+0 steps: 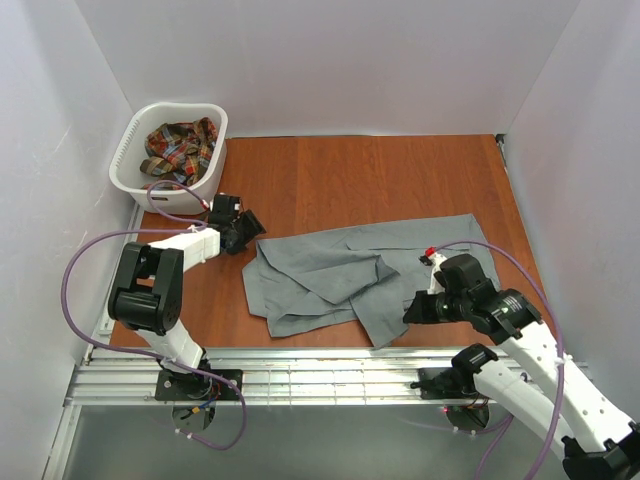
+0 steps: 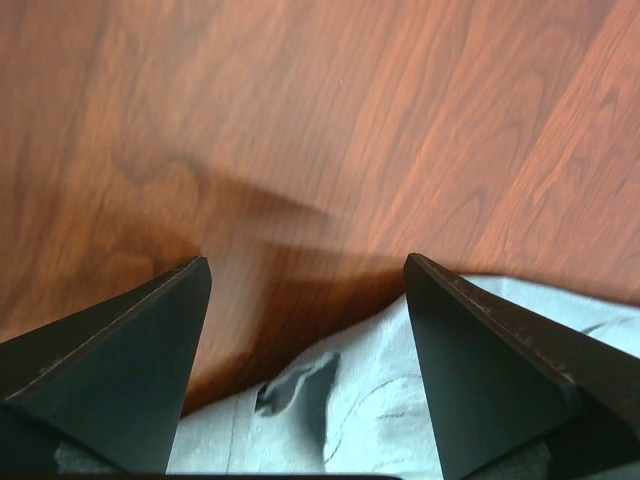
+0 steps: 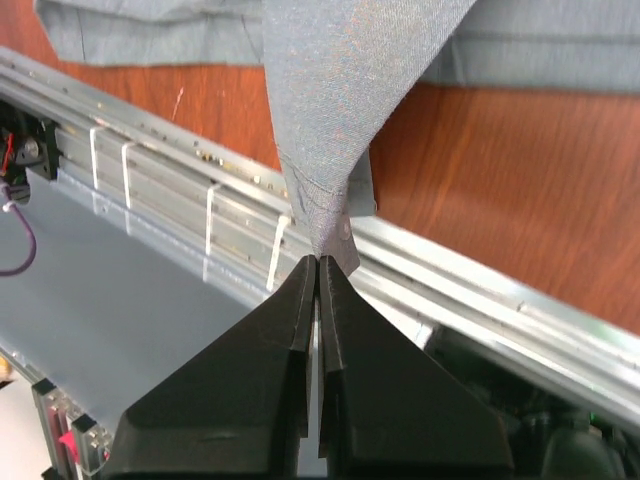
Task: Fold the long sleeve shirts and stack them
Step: Fold the shirt
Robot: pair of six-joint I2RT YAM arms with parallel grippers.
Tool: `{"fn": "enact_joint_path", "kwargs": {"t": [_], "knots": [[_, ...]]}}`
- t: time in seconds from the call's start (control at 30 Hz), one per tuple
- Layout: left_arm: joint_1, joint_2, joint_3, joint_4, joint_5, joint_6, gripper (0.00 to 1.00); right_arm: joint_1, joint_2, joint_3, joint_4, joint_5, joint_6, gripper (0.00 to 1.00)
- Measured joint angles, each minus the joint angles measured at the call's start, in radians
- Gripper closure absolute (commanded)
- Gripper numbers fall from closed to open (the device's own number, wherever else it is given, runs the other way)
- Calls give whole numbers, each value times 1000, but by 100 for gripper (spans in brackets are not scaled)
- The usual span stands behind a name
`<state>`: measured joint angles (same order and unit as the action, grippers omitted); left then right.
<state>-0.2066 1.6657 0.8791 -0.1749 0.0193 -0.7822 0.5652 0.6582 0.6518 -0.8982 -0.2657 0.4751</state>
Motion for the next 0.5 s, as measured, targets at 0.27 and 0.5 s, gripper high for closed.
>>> {"fn": "enact_joint_path", "kwargs": {"t": [0.27, 0.5], "knots": [[15, 14, 11, 7, 20, 1, 30, 0, -87, 7, -198, -57, 5, 98], [19, -53, -51, -9, 104, 87, 26, 0, -94, 7, -259, -108, -21, 97]]}}
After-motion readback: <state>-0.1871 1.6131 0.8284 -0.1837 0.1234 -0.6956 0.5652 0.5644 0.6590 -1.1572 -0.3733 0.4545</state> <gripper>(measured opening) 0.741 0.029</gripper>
